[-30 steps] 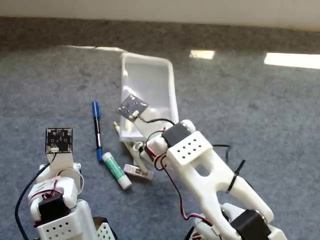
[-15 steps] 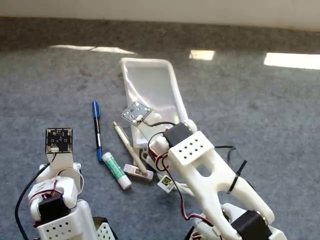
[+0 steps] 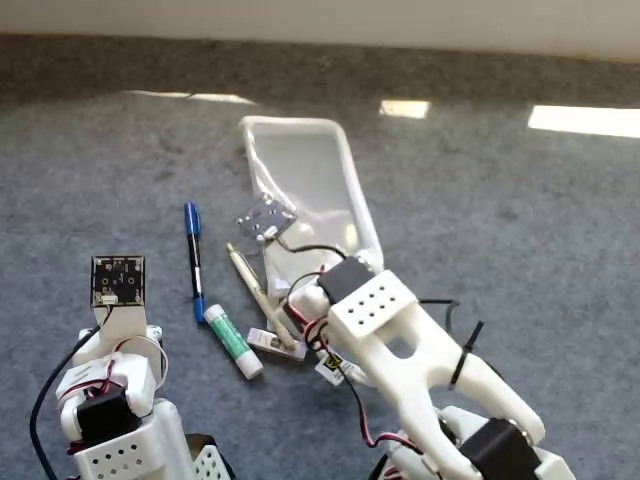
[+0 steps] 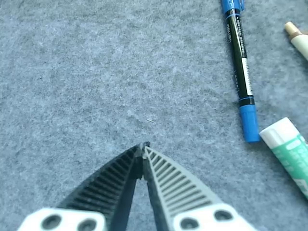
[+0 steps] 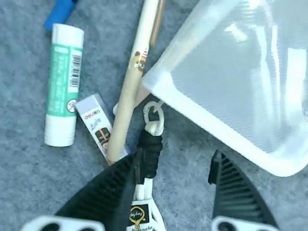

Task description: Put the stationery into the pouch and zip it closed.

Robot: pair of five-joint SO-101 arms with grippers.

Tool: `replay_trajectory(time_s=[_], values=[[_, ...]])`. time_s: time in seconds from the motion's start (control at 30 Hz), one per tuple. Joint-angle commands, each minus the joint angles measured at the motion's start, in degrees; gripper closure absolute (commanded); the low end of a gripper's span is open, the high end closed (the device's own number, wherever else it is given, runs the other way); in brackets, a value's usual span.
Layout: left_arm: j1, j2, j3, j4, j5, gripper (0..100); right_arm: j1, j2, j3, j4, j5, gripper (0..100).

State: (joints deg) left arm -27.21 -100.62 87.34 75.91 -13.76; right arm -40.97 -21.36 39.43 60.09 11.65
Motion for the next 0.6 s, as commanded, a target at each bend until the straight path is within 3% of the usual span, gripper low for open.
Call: replay_trajectory(time_s=[0.0, 0.57], values=[[-0.57, -0.13, -0.75, 0.00, -0.44, 100, -1.01, 2.68, -0.22, -2.15, -0.70, 79.3], [-0.57, -0.13, -0.75, 0.00, -0.44, 100, -1.10, 17.10, -0.40, -4.35, -0.44, 79.6]])
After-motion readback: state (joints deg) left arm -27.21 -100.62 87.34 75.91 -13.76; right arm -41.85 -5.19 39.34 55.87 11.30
